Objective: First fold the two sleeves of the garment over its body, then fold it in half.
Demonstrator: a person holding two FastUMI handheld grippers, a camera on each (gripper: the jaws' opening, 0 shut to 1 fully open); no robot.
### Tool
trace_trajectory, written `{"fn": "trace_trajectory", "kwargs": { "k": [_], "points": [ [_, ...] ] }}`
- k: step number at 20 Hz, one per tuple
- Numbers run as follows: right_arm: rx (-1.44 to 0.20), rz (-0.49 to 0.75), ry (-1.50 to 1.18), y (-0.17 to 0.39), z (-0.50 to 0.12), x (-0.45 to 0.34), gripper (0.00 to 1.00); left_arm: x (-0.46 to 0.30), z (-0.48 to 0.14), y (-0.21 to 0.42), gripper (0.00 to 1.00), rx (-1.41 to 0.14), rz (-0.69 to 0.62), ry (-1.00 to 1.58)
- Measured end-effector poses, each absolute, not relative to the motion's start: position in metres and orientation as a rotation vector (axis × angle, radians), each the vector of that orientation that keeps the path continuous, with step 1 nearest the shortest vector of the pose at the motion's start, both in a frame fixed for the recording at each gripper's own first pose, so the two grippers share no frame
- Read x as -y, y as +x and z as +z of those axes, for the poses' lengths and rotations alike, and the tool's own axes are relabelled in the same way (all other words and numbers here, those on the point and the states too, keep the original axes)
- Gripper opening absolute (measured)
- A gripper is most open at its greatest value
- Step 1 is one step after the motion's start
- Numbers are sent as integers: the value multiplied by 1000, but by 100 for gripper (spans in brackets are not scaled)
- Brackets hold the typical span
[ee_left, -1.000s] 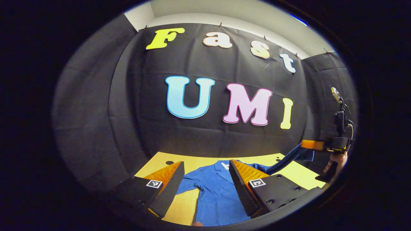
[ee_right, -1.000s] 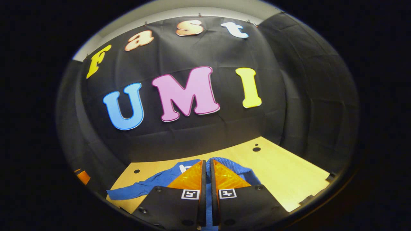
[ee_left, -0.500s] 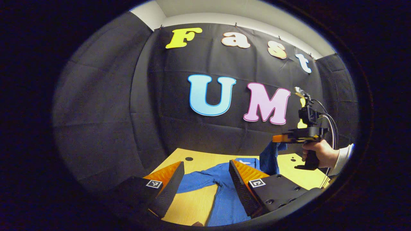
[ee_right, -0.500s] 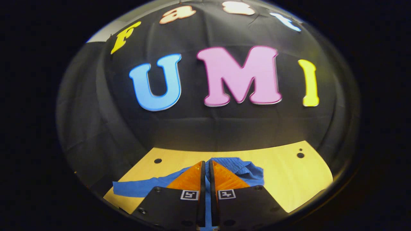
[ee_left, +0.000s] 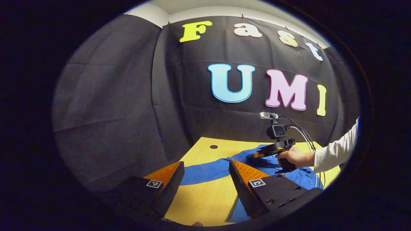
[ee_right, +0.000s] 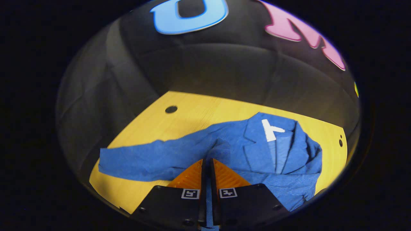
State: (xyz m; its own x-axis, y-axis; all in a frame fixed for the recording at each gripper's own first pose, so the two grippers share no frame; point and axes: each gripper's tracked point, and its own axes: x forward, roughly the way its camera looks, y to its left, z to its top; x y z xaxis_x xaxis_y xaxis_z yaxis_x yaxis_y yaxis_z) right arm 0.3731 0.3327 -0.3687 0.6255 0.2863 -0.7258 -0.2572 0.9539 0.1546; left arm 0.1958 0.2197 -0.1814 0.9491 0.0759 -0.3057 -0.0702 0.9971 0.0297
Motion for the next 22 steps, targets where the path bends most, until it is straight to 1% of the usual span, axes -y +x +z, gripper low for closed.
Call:
{"fn": "trace_trajectory", "kwargs": {
  "k": [1,3,4,6,7,8,9,10,11,13,15,16,19,22],
  "points": [
    [-862,370,82,363,-370,-352,6,-222,-185,198,80,-320,81,5],
    [-853,477,130,354,-357,-380,70,-224,-198,205,80,-336,89,-20],
    [-841,507,129,351,-349,-380,76,-225,-206,210,80,-343,88,-28],
    [-787,518,160,340,-325,-367,99,-229,-220,226,80,-356,84,-34],
    [-749,505,168,339,-312,-351,94,-232,-227,237,80,-360,85,-43],
    [-702,486,173,336,-294,-335,99,-238,-236,248,80,-368,87,-58],
    [-665,464,156,332,-279,-311,92,-243,-244,262,80,-379,85,-71],
    [-623,443,140,324,-260,-286,98,-249,-255,274,80,-389,77,-68],
    [-596,422,136,315,-245,-264,98,-259,-267,289,80,-397,83,-44],
    [-565,394,149,288,-215,-228,98,-288,-302,310,80,-485,109,4],
    [-531,341,143,261,-190,-185,98,-309,-344,320,81,-631,141,-1],
    [-524,308,149,246,-181,-169,97,-322,-361,326,83,-665,168,-5],
    [-534,210,213,208,-169,-124,98,-342,-402,348,83,-753,239,-36],
    [-546,108,224,183,-167,-82,97,-364,-431,347,82,-808,327,-19]
  ]
}}
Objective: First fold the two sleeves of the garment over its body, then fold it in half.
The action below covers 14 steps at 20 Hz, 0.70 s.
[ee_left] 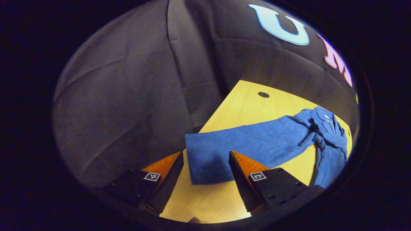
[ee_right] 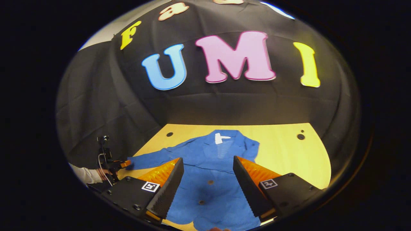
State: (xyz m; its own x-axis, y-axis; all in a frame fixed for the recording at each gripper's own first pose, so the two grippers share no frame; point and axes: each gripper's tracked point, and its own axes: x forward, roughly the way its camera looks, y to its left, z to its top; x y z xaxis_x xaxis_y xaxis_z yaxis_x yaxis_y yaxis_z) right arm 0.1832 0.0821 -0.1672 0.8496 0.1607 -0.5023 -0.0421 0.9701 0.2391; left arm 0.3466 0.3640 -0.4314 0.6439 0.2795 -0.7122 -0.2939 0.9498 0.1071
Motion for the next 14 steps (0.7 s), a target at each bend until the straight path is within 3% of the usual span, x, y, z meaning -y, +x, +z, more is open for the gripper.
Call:
{"fn": "trace_trajectory", "kwargs": {
  "k": [3,7,8,9,10,11,14],
  "points": [
    [-549,53,254,176,-165,-64,97,-349,-460,341,83,-894,334,-64],
    [-544,50,284,175,-157,-69,97,-333,-468,349,85,-865,256,-38],
    [-545,57,292,174,-155,-72,98,-332,-464,346,73,-865,226,-35],
    [-546,63,289,172,-154,-75,97,-332,-458,346,69,-869,216,-39],
    [-549,66,283,170,-154,-76,97,-333,-460,347,53,-897,212,-51],
    [-553,69,277,167,-154,-77,98,-335,-460,348,49,-931,212,-52],
    [-563,74,254,156,-151,-72,97,-331,-454,361,0,-952,225,-157]
  ]
}}
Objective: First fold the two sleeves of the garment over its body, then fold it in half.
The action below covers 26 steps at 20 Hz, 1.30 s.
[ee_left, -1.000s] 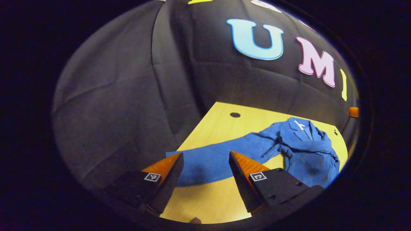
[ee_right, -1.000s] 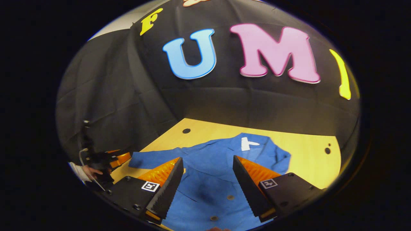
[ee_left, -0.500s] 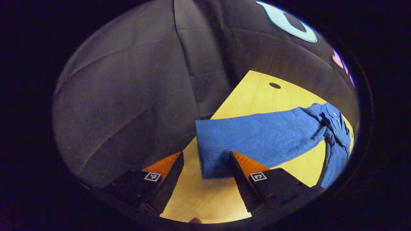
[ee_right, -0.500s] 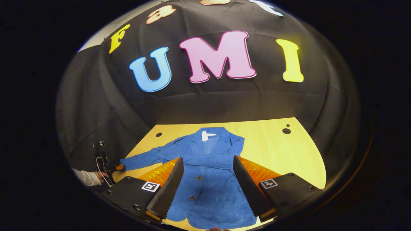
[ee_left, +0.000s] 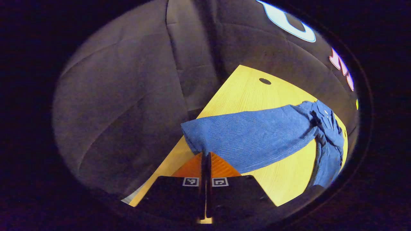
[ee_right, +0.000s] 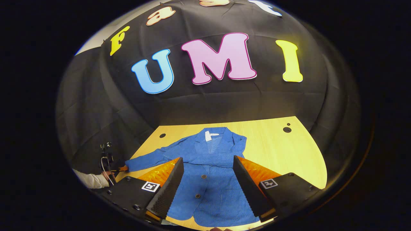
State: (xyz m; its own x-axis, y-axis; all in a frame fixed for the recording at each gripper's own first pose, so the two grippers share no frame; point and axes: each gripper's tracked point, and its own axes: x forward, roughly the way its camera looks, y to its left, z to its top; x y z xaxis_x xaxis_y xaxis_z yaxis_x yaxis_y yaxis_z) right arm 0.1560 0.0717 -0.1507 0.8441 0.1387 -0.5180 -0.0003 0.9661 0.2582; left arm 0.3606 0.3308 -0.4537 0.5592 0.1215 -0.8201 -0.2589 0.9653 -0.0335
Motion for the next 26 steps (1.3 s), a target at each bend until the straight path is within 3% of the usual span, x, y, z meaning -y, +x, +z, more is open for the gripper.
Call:
{"fn": "trace_trajectory", "kwargs": {
  "k": [3,8,12,16,20,24,26],
  "points": [
    [-573,63,236,145,-152,-55,97,-318,-430,376,0,-911,167,-223],
    [-582,54,289,146,-165,-26,97,-235,-321,428,0,-715,-41,-340],
    [-577,47,310,144,-169,5,98,-135,-249,441,0,-623,-229,-291],
    [-572,11,331,132,-172,40,98,-9,-219,477,0,-517,-407,-230],
    [-577,-40,377,113,-182,71,98,126,-243,469,0,-607,-590,-230],
    [-608,-87,387,99,-201,91,97,214,-284,432,0,-795,-738,-208],
    [-626,-94,396,101,-206,89,97,232,-319,424,0,-882,-742,-138]
  ]
}}
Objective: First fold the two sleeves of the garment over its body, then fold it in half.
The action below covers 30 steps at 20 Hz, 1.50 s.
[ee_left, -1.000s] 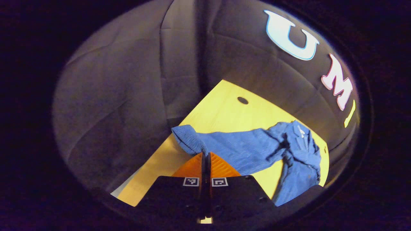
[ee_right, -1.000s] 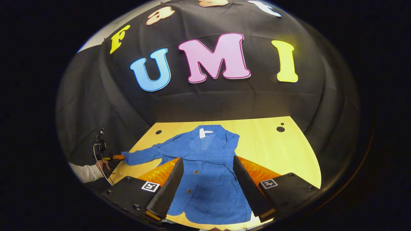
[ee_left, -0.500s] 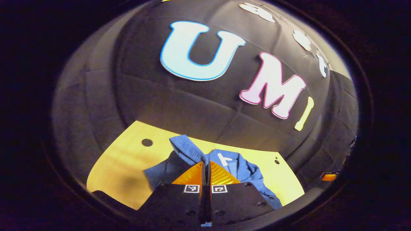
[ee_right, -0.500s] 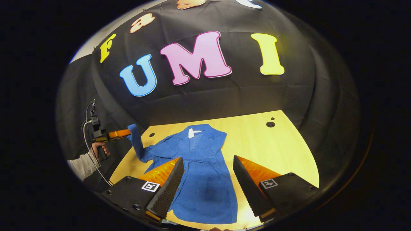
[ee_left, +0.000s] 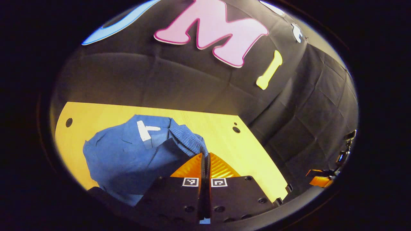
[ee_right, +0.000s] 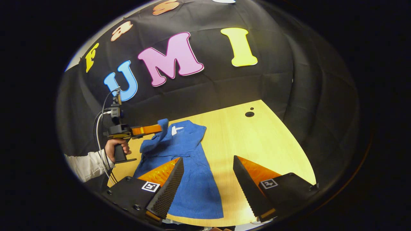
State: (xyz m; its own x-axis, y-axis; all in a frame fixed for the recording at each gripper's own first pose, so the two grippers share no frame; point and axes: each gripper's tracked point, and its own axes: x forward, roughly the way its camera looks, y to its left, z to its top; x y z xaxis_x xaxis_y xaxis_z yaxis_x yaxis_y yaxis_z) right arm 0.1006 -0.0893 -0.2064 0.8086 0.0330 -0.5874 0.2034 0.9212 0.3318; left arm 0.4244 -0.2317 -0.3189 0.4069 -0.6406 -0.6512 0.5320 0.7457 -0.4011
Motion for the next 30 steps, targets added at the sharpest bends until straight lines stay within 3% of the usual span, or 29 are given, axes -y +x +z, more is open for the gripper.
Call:
{"fn": "trace_trajectory", "kwargs": {
  "k": [4,5,7,11,16,18,19,23,26,30],
  "points": [
    [-653,-78,397,94,-221,91,98,251,-353,405,2,-1054,-781,-145],
    [-660,-67,399,95,-224,88,97,251,-356,399,23,-1094,-755,-175],
    [-677,-49,397,98,-233,80,98,256,-362,397,87,-1078,-721,-215],
    [-723,-14,398,97,-249,64,98,206,-333,392,84,-998,-657,-232],
    [-805,7,374,88,-277,49,98,91,-322,342,84,-958,-517,-39],
    [-872,5,362,79,-296,43,98,57,-325,294,80,-1027,-488,-61],
    [-906,2,346,73,-307,40,98,38,-332,269,85,-1062,-460,-69],
    [-1098,38,198,31,-358,27,98,-48,-375,190,85,-1219,-250,-7],
    [-1193,35,166,15,-388,25,99,-78,-393,161,85,-1290,-172,4],
    [-1321,-57,175,-14,-411,27,99,-97,-413,138,85,-1374,-115,44]
  ]
}}
